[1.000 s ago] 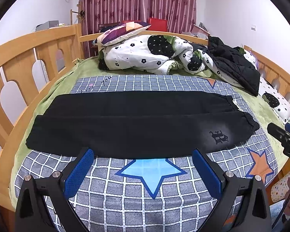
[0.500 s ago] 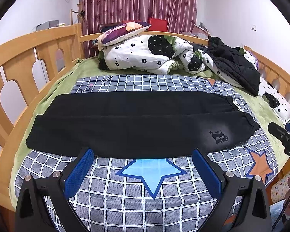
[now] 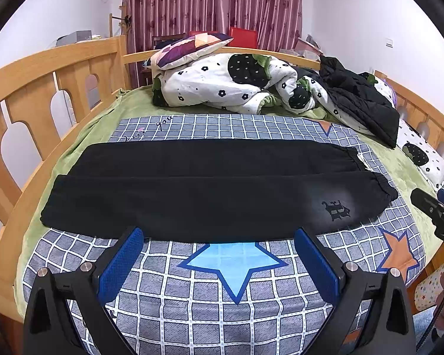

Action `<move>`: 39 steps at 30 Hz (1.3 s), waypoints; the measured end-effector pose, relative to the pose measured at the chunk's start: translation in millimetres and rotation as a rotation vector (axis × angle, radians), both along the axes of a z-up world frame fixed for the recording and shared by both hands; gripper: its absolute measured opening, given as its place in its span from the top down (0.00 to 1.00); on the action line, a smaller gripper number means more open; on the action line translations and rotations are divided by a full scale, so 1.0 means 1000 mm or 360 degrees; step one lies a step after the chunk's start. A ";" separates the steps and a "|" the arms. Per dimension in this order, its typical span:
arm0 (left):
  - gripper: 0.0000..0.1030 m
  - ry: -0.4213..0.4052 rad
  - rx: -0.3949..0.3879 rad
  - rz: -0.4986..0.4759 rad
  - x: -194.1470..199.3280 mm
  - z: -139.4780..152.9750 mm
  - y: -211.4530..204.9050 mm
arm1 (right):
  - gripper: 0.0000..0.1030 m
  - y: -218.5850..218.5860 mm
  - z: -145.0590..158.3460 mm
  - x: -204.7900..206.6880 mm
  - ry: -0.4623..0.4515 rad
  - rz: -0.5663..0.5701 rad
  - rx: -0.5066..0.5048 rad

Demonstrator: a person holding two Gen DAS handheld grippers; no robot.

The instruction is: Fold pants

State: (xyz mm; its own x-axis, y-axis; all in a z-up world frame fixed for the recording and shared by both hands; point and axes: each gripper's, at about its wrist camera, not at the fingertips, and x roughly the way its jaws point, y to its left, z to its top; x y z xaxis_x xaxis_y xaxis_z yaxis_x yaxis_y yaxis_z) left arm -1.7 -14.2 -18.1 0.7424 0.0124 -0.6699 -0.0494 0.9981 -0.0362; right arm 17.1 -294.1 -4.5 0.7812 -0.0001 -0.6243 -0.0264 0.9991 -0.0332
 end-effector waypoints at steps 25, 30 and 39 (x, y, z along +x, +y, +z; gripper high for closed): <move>0.00 -0.0004 0.0000 0.0011 -0.001 -0.001 0.004 | 0.00 -0.005 0.004 0.001 -0.0006 0.0001 -0.0012; 0.00 -0.0011 0.0000 0.0010 -0.002 0.001 0.004 | 0.00 -0.005 0.003 0.001 -0.0009 0.0002 -0.0014; 0.00 -0.0047 0.0002 0.0006 -0.012 0.018 0.000 | 0.00 -0.005 0.005 0.000 -0.0013 0.0013 0.0002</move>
